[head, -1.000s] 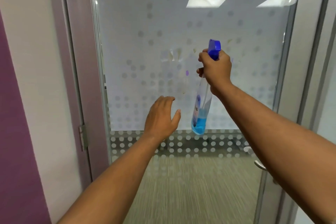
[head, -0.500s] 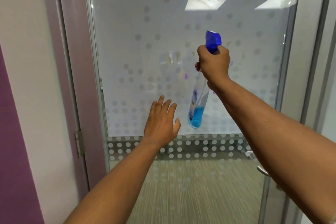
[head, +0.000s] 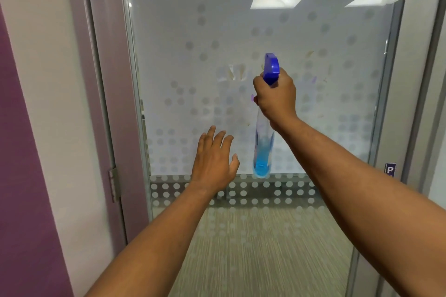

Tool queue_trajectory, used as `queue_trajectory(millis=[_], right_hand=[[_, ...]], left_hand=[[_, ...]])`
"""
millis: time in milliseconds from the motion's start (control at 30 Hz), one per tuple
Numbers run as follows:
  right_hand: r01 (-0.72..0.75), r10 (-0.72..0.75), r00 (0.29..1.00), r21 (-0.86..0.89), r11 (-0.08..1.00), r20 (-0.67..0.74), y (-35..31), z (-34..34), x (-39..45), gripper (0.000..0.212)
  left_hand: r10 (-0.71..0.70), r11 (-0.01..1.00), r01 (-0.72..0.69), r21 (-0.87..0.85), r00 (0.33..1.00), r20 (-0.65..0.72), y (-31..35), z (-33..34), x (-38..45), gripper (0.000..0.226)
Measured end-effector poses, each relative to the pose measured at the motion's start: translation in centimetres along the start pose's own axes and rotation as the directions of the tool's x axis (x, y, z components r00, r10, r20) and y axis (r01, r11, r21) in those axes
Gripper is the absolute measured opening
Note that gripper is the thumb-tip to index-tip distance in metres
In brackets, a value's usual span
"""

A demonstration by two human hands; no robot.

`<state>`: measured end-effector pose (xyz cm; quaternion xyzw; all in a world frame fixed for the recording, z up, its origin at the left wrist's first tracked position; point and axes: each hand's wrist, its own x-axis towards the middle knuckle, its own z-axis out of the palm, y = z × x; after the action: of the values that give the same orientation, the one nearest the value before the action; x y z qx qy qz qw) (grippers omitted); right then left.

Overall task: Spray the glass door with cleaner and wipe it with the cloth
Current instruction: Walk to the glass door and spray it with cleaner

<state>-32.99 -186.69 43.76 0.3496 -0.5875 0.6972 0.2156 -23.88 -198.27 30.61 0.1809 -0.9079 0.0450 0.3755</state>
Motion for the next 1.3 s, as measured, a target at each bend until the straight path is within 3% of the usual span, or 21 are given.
queue_trajectory(millis=[100,233,400,600,767,1100,1300], right_hand=[[0.054,-0.052,0.998,-0.058,0.997,0.043,-0.1,0.3,-0.6,0.025],[0.017,-0.009,0.991,-0.059,0.998,0.134,-0.4,0.8,-1.6,0.033],[0.039,-0.033,0.992,-0.046,0.998,0.118,0.0,1.5,-3.0,0.029],[0.032,-0.027,0.979,-0.023,0.999,0.200,-0.5,1.6,-3.6,0.036],[0.052,-0.046,0.994,-0.066,0.996,0.097,-0.3,1.7,-4.8,0.031],[-0.063,0.046,0.986,0.104,0.993,0.163,-1.1,0.9,-5.8,0.025],[0.015,-0.016,0.998,0.023,1.000,0.061,-0.8,1.1,-6.6,0.021]], left_hand=[[-0.011,1.000,0.011,0.007,1.000,0.018,-0.1,-0.2,-0.4,0.058],[-0.030,1.000,0.030,0.001,0.999,0.027,-0.3,-0.3,-0.8,0.058],[-0.050,0.999,0.050,0.011,0.998,0.031,-0.5,-0.4,-1.4,0.058],[-0.083,0.997,0.082,0.012,0.996,0.033,-1.1,-0.2,-2.1,0.058],[-0.108,0.994,0.109,-0.025,0.994,0.018,-1.0,-0.4,-2.5,0.057],[-0.137,0.986,0.138,-0.091,0.990,0.021,-0.4,-1.1,-3.1,0.053],[-0.115,0.988,0.116,-0.104,0.993,0.012,0.1,-1.6,-3.9,0.052]])
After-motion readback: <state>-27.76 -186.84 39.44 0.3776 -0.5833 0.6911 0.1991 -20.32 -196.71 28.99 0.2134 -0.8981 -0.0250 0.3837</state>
